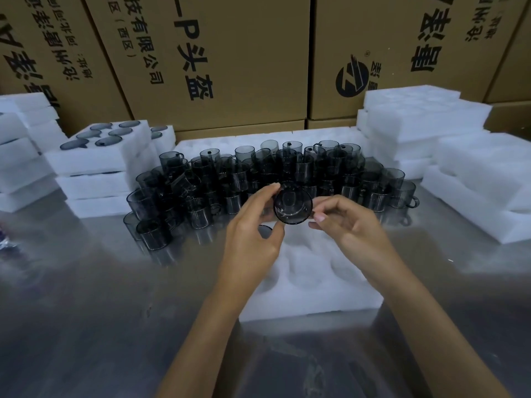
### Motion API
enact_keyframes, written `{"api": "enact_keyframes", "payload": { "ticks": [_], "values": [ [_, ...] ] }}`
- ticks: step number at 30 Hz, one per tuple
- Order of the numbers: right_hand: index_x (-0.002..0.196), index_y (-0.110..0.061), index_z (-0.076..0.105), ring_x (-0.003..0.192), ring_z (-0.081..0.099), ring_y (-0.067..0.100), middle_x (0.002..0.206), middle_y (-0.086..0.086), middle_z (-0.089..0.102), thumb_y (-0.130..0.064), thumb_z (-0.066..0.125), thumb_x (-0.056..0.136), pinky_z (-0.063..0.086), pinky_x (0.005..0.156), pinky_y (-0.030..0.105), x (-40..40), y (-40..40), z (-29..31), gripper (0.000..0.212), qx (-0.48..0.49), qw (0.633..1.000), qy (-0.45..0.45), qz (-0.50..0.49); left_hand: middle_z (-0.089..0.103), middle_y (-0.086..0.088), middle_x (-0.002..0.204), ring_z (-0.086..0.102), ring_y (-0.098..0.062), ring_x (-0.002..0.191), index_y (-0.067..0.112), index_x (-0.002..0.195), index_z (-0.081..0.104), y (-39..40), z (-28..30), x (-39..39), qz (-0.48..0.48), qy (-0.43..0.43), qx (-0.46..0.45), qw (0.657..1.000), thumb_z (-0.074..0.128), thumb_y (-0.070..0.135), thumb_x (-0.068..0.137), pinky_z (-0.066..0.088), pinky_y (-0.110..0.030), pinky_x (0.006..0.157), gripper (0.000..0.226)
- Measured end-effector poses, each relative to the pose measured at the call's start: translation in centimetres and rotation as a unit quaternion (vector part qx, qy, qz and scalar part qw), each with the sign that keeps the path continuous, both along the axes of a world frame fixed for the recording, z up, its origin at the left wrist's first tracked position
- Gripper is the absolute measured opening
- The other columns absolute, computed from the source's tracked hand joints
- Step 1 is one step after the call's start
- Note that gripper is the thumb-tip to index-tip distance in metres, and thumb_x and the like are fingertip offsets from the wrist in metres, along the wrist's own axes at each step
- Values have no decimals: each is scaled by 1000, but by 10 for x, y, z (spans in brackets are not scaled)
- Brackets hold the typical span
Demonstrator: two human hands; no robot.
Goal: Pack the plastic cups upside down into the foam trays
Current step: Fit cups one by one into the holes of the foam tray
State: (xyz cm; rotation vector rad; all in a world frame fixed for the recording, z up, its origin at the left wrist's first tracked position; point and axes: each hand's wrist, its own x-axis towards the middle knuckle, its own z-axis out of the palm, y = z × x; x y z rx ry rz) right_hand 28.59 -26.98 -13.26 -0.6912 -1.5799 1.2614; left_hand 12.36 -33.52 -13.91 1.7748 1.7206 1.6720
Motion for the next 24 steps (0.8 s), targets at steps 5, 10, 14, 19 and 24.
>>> {"api": "enact_keyframes", "payload": {
  "ticks": [5, 10, 14, 19, 24],
  "values": [
    [85, -7, 66, 85, 63, 4, 91, -6, 68, 0, 62, 95, 52, 81, 20, 1, 0, -1, 13, 51, 994, -99, -12, 55, 25, 135, 62, 5, 111, 43, 139, 47, 0, 0, 0, -20, 0, -5, 1000, 70, -1, 88, 50, -15, 91, 71],
    [76, -16, 72, 83, 67, 10, 79, -8, 72, -6, 69, 90, 51, 75, 31, 6, 2, 0, 17, 67, 984, -162, -22, 52, 44, 126, 51, 15, 120, 37, 146, 44, 1, -2, -2, -59, -3, -79, 995, 77, 25, 87, 46, -16, 102, 69],
    [86, -19, 69, 80, 68, 9, 79, -4, 75, -15, 72, 88, 47, 76, 27, 14, 9, -2, 6, 37, 983, -178, -7, 56, 18, 135, 50, 6, 114, 45, 150, 34, 4, -7, -4, -54, 23, -159, 986, 63, 57, 82, 42, -17, 98, 75],
    [123, -40, 55, 84, 61, 7, 92, -5, 70, -24, 76, 85, 42, 76, 23, 16, 16, -10, 46, 32, 978, -206, -2, 45, 13, 151, 40, -5, 136, 47, 152, 24, 7, -14, -6, -54, 80, -212, 973, 55, 54, 94, 35, -19, 95, 67],
    [116, -47, 64, 104, 59, 8, 111, -14, 64, -31, 74, 88, 40, 81, 21, 17, 18, -14, 34, 59, 972, -227, -6, 44, 6, 153, 39, -16, 141, 37, 154, 22, 11, -18, -7, -48, 104, -230, 966, 47, 49, 100, 37, -43, 112, 61]
  ]
}}
